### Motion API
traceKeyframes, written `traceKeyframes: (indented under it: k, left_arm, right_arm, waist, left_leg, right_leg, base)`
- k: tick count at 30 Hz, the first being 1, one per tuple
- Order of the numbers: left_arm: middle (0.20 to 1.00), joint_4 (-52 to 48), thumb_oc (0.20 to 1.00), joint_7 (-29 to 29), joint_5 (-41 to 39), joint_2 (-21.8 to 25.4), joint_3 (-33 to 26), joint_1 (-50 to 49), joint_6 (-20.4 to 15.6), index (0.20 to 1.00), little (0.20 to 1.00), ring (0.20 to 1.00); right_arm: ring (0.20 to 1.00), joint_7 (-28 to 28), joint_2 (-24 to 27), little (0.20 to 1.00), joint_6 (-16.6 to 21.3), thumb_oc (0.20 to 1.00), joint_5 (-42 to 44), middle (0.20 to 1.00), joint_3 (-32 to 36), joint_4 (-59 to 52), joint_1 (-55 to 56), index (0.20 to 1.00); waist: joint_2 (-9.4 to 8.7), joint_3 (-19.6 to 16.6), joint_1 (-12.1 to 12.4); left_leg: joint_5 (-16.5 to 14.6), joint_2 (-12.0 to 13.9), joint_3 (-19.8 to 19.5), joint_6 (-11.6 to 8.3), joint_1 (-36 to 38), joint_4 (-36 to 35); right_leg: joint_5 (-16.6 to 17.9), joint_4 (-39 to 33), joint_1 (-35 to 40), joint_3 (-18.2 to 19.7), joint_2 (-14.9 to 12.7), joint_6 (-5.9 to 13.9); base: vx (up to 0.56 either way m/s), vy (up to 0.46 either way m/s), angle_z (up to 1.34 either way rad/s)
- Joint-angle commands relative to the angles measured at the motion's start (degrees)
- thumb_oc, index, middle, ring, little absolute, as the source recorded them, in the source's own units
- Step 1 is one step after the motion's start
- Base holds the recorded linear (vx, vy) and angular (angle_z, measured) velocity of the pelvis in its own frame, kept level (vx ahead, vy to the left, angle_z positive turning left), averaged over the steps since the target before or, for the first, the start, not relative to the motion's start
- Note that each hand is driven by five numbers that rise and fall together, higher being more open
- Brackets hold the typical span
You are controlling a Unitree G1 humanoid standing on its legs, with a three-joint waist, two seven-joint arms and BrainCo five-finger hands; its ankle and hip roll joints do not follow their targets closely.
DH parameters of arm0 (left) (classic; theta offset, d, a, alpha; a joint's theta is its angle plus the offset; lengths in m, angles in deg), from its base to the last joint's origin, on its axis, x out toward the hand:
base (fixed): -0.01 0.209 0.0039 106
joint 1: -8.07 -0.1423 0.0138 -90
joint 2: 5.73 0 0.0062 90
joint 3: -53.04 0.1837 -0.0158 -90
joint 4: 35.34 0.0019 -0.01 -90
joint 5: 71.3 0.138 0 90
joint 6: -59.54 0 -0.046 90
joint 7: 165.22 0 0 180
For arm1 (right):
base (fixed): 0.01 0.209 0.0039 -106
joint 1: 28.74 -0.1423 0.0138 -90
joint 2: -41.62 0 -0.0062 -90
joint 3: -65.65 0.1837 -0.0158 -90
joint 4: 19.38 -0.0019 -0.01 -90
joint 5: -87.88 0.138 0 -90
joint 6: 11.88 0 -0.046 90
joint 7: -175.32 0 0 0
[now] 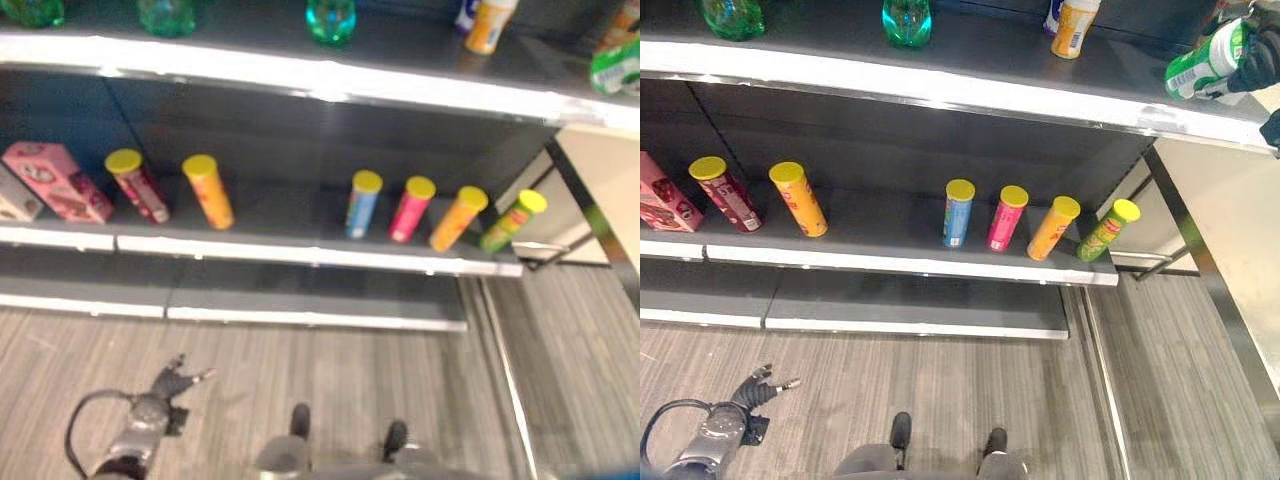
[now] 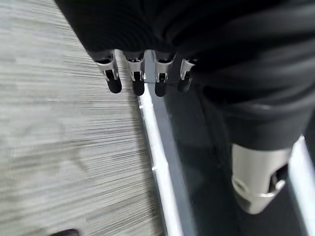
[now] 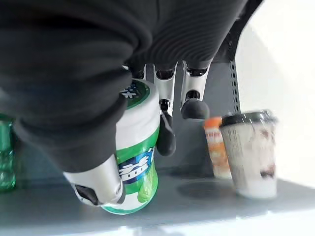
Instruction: Put the goods on the table back onto the shelves and tidy them up.
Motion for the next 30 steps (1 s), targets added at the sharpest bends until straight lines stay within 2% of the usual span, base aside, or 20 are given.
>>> traceKeyframes:
  k: [1,5,14,21,30]
  left_arm:
    - [1.0,-0.8,1.0,0.3,0.4,0.5,0.8,-2.7,-1.2,1.0,1.0,1.0]
    - [1.0,-0.6,1.0,0.4,0.9,-0.9,1.9,-2.9,-1.1,1.0,1.0,1.0]
    - [1.0,-0.6,1.0,0.7,1.2,-1.4,2.7,-3.1,-1.2,1.0,1.0,1.0]
    - [1.0,1.6,1.0,1.1,1.8,-1.7,2.9,-3.6,-1.0,1.0,1.0,1.0]
    - [1.0,2.0,1.0,1.4,1.8,-2.6,3.7,-3.5,-1.1,1.0,1.0,1.0]
  right_arm:
    - [0.2,-0.8,1.3,0.2,-0.3,0.2,2.2,0.2,-0.9,2.5,-5.7,0.2]
    - [0.2,-1.0,-1.0,0.2,-0.5,0.2,1.5,0.2,1.6,3.8,-2.6,0.2]
    - [0.2,0.6,-1.4,0.2,-0.8,0.2,3.0,0.2,2.8,4.8,0.0,0.2]
    - [0.2,3.2,-2.1,0.2,-1.0,0.2,2.4,0.2,-0.6,6.4,-0.1,0.2]
    - [0.2,5.0,-4.9,0.2,-2.2,0.2,-0.9,0.2,-5.7,13.5,-5.1,0.2]
  waist:
    - [-0.18,-1.7,2.1]
    - [-0.77,-2.2,2.4]
    - [-1.32,-2.1,3.1]
    - [-1.45,-2.1,3.7]
    - [-1.61,-2.2,5.2]
  left_leg:
    - [-5.7,5.7,-0.5,-6.49,0.7,0.0]
    - [-5.9,6.8,-1.1,-7.25,0.6,0.0]
    - [-5.6,7.6,-2.1,-8.18,-0.4,0.0]
    - [-5.8,7.6,-2.2,-8.36,0.0,0.0]
    - [-5.9,7.1,-3.0,-8.21,-0.1,0.0]
  right_leg:
    - [-2.3,4.1,-1.1,1.2,1.6,-0.31]
    - [-2.6,1.7,0.6,0.3,2.8,-0.68]
    - [-3.3,0.9,1.1,-0.9,3.5,-1.02]
    - [-3.8,0.9,2.2,-1.8,3.4,-1.08]
    - [-4.2,0.9,3.3,-3.3,2.8,-0.93]
  base:
    - [0.09,-0.054,0.12]
    - [0.08,-0.057,-0.02]
    - [0.05,-0.038,0.15]
    - [0.04,-0.004,0.05]
    - [0.03,0.007,0.08]
